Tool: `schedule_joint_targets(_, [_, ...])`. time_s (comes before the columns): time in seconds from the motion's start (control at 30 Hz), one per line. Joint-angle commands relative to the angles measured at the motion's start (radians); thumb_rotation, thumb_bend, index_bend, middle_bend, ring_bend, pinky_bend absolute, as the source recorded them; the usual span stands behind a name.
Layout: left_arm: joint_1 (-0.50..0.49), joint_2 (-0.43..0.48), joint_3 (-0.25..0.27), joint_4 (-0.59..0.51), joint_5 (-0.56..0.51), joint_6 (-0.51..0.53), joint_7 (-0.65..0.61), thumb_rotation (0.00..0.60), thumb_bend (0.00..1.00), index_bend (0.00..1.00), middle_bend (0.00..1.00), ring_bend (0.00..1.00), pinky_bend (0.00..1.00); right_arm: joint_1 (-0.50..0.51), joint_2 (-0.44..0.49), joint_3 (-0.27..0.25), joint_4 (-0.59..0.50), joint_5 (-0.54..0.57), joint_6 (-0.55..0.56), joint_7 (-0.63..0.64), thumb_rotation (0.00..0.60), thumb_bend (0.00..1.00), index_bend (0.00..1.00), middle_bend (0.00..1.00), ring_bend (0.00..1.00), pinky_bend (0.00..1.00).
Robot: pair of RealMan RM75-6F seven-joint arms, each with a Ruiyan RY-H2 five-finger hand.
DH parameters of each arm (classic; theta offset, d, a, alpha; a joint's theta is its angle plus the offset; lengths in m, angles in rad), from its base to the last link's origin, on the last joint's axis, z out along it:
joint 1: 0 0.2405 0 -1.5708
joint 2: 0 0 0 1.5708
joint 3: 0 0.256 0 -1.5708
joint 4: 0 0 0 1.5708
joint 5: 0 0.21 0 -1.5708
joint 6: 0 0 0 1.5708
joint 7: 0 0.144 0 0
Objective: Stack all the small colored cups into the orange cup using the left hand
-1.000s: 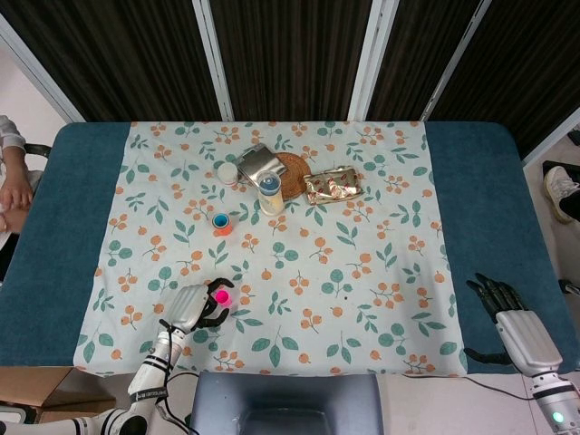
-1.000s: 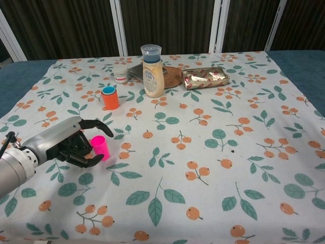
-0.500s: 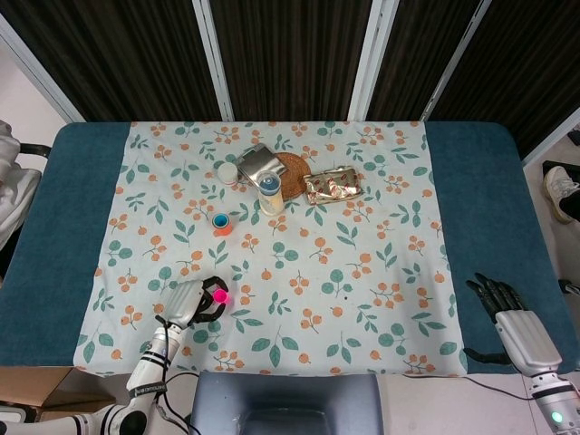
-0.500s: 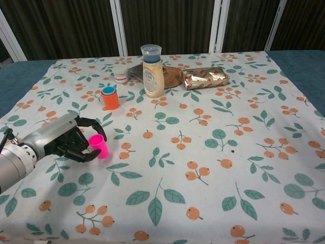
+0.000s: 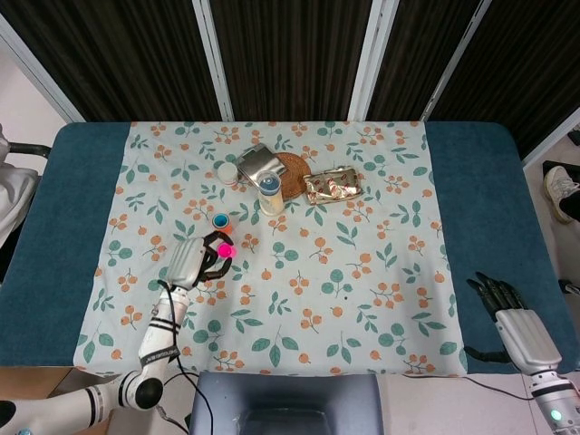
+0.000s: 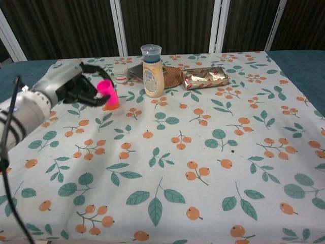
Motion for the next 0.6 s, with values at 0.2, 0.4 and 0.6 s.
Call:
schedule_joint_targets(0.2, [-0.212,-0.14,-0.141,0.292,-0.128,-0.06,0.1,0.6,0.46,0.61,1.0,1.0,1.0,0.002,-0.001,0.021,0.004,0.04,-0.003,0.001,0.6,0.19,0.0,0.0,0.0,0.0])
schedule_joint_targets(0.4, [-0.263,-0.203,-0.132,0.469,-0.141,-0.097,0.071,0.6,0.46,0.61,1.0,1.0,1.0,0.008,0.001,0.031,0.009,0.065,-0.016,0.005,0.6,0.19,0.0,0.0,0.0,0.0])
schedule_joint_targets(0.6, [-0.266,-0.23,-0.11,0.579,-0.141,-0.124,0.024,0.6,0.46,0.62,1.0,1.0,1.0,0.006,0.003,0.032,0.009,0.067,-0.013,0.007,0.6,0.19,0.0,0.0,0.0,0.0])
